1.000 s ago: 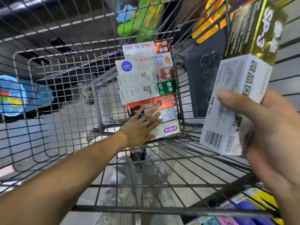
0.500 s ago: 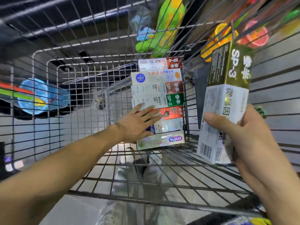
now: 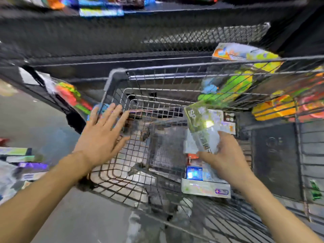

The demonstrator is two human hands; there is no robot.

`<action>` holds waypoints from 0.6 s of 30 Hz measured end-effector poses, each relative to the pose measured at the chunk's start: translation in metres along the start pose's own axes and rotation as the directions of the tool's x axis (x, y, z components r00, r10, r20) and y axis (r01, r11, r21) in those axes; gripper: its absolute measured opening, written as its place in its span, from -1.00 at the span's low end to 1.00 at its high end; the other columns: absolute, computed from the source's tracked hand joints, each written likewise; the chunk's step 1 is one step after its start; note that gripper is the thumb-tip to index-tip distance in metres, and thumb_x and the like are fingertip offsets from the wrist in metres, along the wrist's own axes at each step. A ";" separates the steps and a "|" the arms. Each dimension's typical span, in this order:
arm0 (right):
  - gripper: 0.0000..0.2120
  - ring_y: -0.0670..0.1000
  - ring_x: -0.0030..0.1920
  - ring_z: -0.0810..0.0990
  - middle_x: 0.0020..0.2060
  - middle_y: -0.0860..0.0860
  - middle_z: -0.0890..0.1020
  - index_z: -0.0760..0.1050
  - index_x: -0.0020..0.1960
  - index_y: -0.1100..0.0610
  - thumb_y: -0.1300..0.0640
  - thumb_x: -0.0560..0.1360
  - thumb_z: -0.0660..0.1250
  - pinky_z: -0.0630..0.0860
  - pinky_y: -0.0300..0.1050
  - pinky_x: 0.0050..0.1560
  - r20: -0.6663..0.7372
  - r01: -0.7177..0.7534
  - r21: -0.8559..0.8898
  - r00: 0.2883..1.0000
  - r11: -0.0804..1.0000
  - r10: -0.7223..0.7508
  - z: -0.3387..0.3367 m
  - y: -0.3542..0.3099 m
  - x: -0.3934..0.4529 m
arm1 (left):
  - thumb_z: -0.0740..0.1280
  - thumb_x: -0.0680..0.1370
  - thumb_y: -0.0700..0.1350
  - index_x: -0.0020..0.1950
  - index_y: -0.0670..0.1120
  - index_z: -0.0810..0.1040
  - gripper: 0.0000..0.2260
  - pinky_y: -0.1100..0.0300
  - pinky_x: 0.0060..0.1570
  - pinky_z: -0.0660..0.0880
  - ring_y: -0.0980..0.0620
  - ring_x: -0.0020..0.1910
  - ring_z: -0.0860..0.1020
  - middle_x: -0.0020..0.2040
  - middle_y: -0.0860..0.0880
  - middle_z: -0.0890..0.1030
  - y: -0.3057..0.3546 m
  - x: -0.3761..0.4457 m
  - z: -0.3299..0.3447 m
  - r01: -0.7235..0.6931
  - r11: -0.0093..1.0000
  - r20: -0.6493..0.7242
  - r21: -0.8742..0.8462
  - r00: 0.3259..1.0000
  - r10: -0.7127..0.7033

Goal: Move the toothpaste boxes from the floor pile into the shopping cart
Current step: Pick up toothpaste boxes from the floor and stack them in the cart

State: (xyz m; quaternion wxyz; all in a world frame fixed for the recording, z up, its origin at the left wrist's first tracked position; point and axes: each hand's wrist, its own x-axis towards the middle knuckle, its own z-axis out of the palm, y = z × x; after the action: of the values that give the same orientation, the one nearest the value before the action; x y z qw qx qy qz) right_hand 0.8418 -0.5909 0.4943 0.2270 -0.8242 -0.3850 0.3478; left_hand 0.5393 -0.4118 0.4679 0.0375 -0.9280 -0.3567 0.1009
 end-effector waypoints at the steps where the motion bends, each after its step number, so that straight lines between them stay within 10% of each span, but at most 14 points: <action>1: -0.54 0.16 -0.15 0.57 -0.18 0.06 0.61 0.50 -0.03 0.07 -0.14 0.17 0.47 0.53 0.03 -0.23 0.028 0.043 -0.063 0.999 0.997 -0.041 0.012 -0.005 0.012 | 0.03 0.59 0.22 0.59 -0.17 0.25 -0.32 -0.28 0.52 0.03 -0.20 0.58 0.17 0.57 -0.24 0.26 -0.012 -0.003 0.004 0.029 0.999 0.005 0.016 1.000 -0.029; 18: -0.33 0.26 0.29 0.41 0.35 0.16 0.43 0.22 0.54 0.10 0.04 0.51 0.41 0.38 0.10 0.27 0.221 0.303 -0.637 0.953 0.709 -0.209 0.191 -0.048 0.201 | -0.01 0.64 0.26 0.64 -0.20 -0.05 -0.27 -0.14 0.56 0.11 -0.11 0.63 -0.01 0.65 -0.17 -0.01 -0.041 -0.002 0.048 0.160 0.914 -0.097 -0.373 0.973 -0.210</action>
State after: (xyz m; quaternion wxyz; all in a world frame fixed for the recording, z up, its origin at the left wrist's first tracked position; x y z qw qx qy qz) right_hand 0.7691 -0.3821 0.3199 -0.0606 -0.7640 -0.6082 0.2068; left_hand 0.5005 -0.3825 0.4273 -0.1012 -0.8855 -0.4522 -0.0338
